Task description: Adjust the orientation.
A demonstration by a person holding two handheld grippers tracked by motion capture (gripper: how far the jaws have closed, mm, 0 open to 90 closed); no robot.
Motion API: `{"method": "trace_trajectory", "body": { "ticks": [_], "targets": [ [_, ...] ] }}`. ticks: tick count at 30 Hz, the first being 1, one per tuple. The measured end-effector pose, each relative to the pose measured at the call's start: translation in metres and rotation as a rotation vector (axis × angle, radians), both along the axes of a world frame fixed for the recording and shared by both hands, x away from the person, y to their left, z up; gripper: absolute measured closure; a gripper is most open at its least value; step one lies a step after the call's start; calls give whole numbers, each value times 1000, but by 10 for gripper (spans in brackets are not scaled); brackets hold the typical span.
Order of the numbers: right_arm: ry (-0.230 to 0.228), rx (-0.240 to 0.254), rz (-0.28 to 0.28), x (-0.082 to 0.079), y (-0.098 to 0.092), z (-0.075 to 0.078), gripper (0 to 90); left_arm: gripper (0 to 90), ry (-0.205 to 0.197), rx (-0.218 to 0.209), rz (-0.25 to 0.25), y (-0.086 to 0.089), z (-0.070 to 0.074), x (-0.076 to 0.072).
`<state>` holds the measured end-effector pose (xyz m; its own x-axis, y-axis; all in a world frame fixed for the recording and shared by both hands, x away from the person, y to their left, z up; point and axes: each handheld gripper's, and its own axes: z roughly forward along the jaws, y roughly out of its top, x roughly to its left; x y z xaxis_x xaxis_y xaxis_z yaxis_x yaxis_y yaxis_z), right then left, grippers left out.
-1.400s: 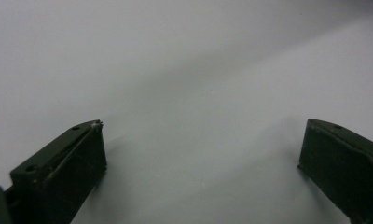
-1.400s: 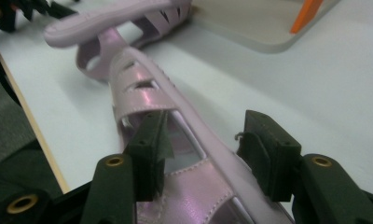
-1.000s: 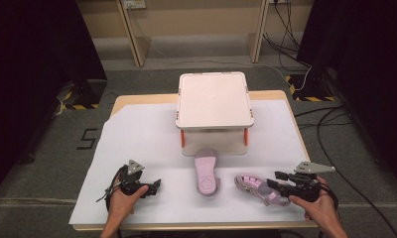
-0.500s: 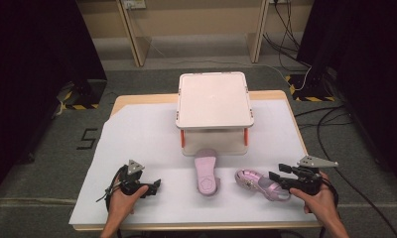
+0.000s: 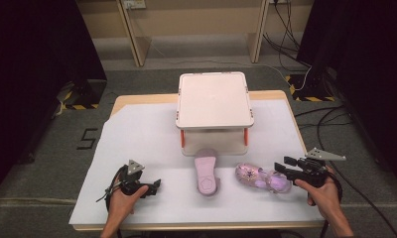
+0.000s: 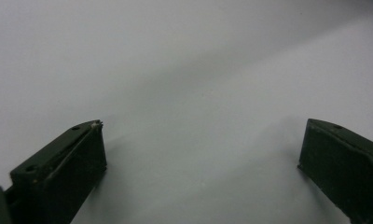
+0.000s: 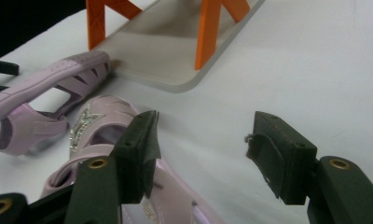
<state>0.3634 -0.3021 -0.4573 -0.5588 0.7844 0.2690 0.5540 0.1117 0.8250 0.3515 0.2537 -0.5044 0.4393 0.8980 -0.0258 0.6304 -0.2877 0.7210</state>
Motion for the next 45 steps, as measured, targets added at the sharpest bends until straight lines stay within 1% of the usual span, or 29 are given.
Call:
{"method": "trace_trajectory", "body": {
  "ticks": [1,3,6,7,10,13,15,18,19,22,25,29,33,34,37,43,45],
  "targets": [
    [2,4,5,0,-1,0,411,0,0,0,0,0,0,0],
    [3,3,-5,-2,-3,1,411,0,-1,0,1,0,0,0],
    [-24,-7,-30,-5,-8,6,373,0,0,-1,0,0,0,0],
    [-39,-14,-26,-8,-9,8,372,0,-1,1,0,0,0,0],
    [-64,-12,-1,-16,-9,13,362,0,0,-1,0,0,0,0],
    [-84,-39,31,-23,-4,15,360,0,-1,0,1,0,0,0],
    [-90,-50,68,-27,2,16,358,0,0,0,0,0,0,0],
    [-107,-99,115,-32,11,19,350,0,-1,0,0,0,0,0],
    [-111,-105,126,-34,14,20,348,0,-1,1,0,0,0,0],
    [-114,-114,150,-36,18,20,343,0,-1,0,0,0,0,0],
    [-110,-125,154,-37,20,18,336,0,-1,0,0,0,0,0],
    [-123,-139,164,-37,21,18,336,0,0,-1,0,0,0,0],
    [-122,-149,170,-38,22,17,340,0,1,0,-1,0,0,0],
    [-130,-170,179,-37,24,16,343,0,2,0,-1,0,0,0],
    [-128,-194,190,-37,26,14,351,0,2,1,0,0,0,0],
    [-127,-237,229,-35,31,8,372,0,1,3,-1,0,0,0],
    [-124,-250,244,-35,33,7,399,0,1,3,-1,0,0,0]
  ]
}}
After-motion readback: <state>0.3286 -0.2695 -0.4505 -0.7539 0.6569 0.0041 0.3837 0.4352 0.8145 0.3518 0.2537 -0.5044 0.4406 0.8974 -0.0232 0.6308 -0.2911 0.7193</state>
